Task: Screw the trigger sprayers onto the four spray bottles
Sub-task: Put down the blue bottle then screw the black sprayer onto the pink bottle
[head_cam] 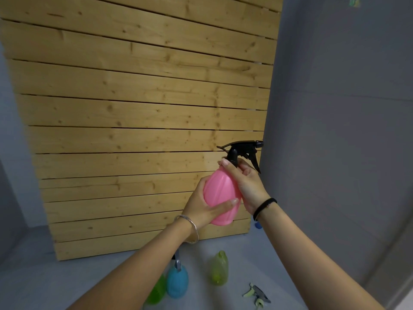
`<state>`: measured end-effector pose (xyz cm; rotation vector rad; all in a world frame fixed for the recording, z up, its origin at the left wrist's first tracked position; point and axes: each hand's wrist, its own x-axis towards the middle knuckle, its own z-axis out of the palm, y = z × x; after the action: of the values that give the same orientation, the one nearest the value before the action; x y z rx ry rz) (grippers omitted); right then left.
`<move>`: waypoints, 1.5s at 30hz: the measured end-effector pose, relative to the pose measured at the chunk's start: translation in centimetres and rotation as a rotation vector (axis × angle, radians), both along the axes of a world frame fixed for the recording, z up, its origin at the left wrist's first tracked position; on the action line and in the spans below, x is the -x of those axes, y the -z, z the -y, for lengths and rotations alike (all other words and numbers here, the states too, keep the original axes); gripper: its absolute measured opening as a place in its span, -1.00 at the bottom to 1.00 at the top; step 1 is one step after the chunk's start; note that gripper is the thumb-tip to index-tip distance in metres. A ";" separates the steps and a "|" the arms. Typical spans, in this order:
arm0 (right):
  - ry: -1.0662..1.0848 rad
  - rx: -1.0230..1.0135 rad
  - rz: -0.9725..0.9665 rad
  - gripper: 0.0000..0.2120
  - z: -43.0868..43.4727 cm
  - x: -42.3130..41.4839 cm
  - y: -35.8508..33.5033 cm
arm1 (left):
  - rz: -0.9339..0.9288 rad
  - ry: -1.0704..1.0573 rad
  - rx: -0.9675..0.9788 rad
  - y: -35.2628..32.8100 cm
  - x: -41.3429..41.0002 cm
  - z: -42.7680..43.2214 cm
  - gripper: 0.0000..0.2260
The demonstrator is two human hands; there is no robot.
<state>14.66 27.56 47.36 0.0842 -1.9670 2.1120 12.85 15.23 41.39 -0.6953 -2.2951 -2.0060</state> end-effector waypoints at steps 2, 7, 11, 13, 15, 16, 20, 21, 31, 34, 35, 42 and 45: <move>0.015 0.004 -0.010 -0.49 -0.2 0.0 -0.1 | 0.030 0.023 0.006 -0.2 0.0 0.0 -0.16; -0.143 0.005 -0.049 -0.55 -1.4 0.0 -0.1 | 0.198 0.147 -0.031 -0.5 1.0 0.8 -0.24; -0.109 -0.024 -0.065 -0.64 -1.4 0.2 0.0 | 0.168 0.075 -0.031 -0.8 1.0 0.7 -0.27; -0.039 -0.008 -0.081 -0.68 -1.2 0.3 -0.1 | 0.107 0.007 -0.020 -1.3 0.8 0.4 -0.32; 0.038 -0.010 -0.102 -0.68 -1.2 0.5 -0.2 | 0.074 -0.036 -0.006 -1.6 0.7 0.0 -0.26; 0.064 -0.011 -0.110 -0.69 -1.3 0.5 -0.4 | 0.077 -0.034 -0.002 -1.7 0.6 -0.1 -0.23; -0.076 -0.050 -0.074 -0.64 -1.8 0.4 -0.8 | 0.215 0.168 -0.016 -1.7 0.7 0.8 -0.17; -0.137 -0.049 -0.056 -0.60 -2.0 0.4 -0.9 | 0.285 0.234 -0.026 -1.6 0.8 1.1 -0.15; -0.055 -0.077 -0.124 -0.70 -1.9 0.6 -0.1 | 0.183 0.080 -0.045 -1.2 1.5 1.7 -0.32; -0.008 -0.070 -0.141 -0.72 -1.8 0.6 0.0 | 0.094 0.009 -0.003 -1.3 1.4 1.6 -0.37; 0.004 -0.078 -0.146 -0.74 -1.9 0.7 -0.1 | 0.093 0.018 0.003 -1.5 1.4 1.6 -0.39; -0.309 -0.171 -0.042 -0.66 -2.4 0.3 -0.8 | 0.220 0.229 0.114 -0.5 1.3 2.3 -0.12; -0.236 -0.224 -0.066 -0.72 -2.1 0.3 -0.4 | 0.189 0.172 0.107 0.1 1.4 2.3 -0.12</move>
<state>14.36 29.61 47.75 0.4418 -2.2416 1.9813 11.45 12.95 41.33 -0.7642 -2.5461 -2.1182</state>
